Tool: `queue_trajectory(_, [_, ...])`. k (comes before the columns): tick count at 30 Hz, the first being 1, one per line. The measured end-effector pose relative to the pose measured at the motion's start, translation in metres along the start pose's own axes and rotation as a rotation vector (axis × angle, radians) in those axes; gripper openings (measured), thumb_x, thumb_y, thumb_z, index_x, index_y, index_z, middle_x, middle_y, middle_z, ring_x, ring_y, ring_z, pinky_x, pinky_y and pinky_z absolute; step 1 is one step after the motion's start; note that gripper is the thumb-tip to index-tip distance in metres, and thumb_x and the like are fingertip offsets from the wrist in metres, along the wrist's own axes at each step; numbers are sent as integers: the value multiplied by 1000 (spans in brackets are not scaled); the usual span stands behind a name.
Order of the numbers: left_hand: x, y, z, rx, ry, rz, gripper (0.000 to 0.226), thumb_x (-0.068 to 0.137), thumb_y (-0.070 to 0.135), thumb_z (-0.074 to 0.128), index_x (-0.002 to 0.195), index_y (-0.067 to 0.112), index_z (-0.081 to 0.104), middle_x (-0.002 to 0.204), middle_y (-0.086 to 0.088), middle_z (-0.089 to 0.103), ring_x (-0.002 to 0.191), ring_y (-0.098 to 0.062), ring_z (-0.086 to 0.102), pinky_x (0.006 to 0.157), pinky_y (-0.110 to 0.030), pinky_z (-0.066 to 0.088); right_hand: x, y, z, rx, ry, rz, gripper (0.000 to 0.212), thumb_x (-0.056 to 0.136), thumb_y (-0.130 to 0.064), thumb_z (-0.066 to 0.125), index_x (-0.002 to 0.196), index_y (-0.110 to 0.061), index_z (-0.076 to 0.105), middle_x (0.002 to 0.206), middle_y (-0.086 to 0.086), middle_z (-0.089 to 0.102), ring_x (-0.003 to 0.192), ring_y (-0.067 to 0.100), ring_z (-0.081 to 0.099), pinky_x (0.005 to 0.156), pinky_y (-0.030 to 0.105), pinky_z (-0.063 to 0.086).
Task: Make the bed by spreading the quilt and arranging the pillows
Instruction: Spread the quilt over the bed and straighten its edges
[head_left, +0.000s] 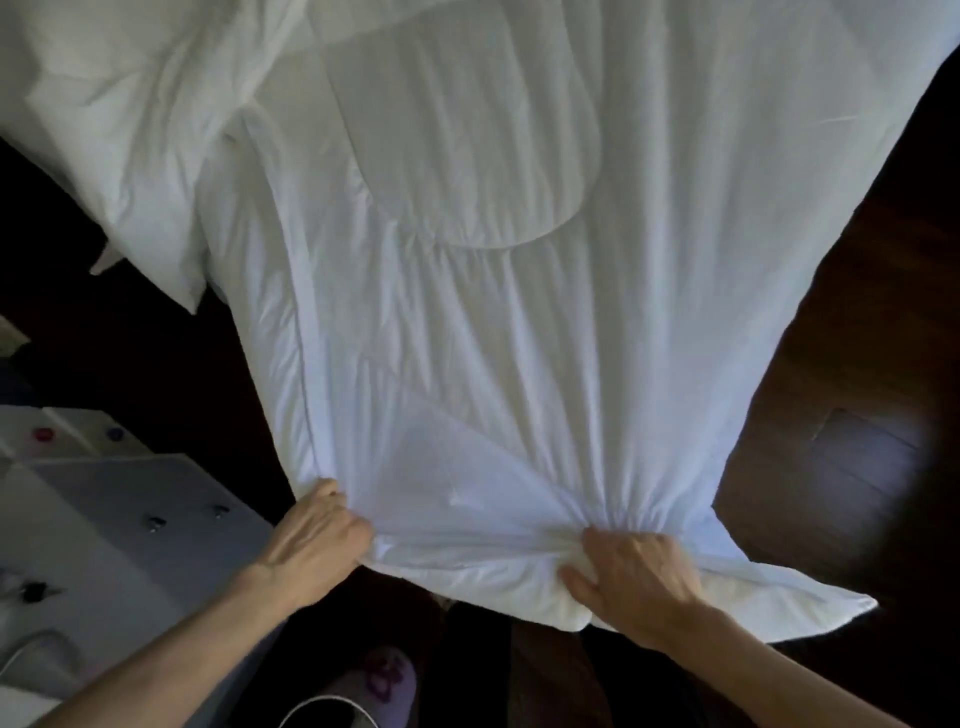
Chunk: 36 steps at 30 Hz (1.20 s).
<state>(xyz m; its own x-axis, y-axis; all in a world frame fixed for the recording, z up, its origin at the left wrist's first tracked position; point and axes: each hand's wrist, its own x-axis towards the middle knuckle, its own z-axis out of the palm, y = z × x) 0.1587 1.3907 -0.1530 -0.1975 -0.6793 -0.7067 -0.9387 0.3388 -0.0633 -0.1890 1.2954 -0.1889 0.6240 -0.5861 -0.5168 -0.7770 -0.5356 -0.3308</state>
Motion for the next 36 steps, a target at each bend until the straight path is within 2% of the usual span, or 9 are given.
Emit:
queue_trajectory(4, [1,19,24,-56,4,145,36,31,14,83,44,25,52,40,5,46,38,-17,45,64,-31,22,6,5,10,-56,-144,-7,70,90,-79,21,118,-24,55,116,-3,66,108,25,64,88,35,45])
queue_trajectory(9, [21,-24,17,105,18,352,70,60,67,71,103,13,63,93,-8,63,98,-28,59,112,-49,30,-5,0,32,-156,-8,61,66,75,-74,49,103,-17,67,89,-2,59,67,20,63,56,35,52])
queue_trajectory(15, [49,-148,-24,293,245,112,87,90,13,57,156,11,1,162,-24,4,151,-37,0,119,-58,-8,75,-145,39,25,100,130,57,70,-64,49,101,-19,63,88,-3,59,68,18,64,54,29,54])
queue_trajectory(18, [69,-198,-47,457,158,-15,77,95,19,50,157,14,5,163,-22,-4,151,-36,-8,118,-60,-4,128,-211,21,158,118,183,59,81,-64,50,118,-19,59,103,-4,60,89,19,63,76,31,55])
queue_trajectory(21, [92,-234,-48,483,155,-94,45,92,24,54,136,16,45,150,-19,36,145,-38,22,118,-59,6,175,-245,19,286,75,236,76,90,-60,55,148,-18,30,137,0,45,123,24,46,104,34,40])
queue_trajectory(24, [95,-252,-31,355,254,-66,17,82,14,65,96,19,57,92,-1,60,91,-22,55,90,-36,37,208,-263,15,334,110,259,82,87,-55,64,149,-17,25,142,1,41,130,25,41,107,37,37])
queue_trajectory(28, [52,-275,22,150,271,-3,19,59,6,72,74,17,66,56,0,61,51,-23,58,59,-31,36,219,-275,30,326,42,189,44,86,-21,63,128,-17,50,112,4,64,103,30,62,84,38,47])
queue_trajectory(32, [-6,-283,96,73,-56,70,28,51,12,82,74,24,70,61,3,66,50,-19,64,49,-26,40,211,-301,74,116,-165,11,46,45,-34,88,83,-27,63,62,-7,66,52,16,65,48,21,46])
queue_trajectory(36, [5,-282,88,0,-146,87,20,82,20,65,102,21,65,94,-2,71,82,-23,68,75,-34,52,218,-304,39,96,-351,-16,32,93,-24,61,124,-16,60,117,9,67,105,30,66,85,40,47])
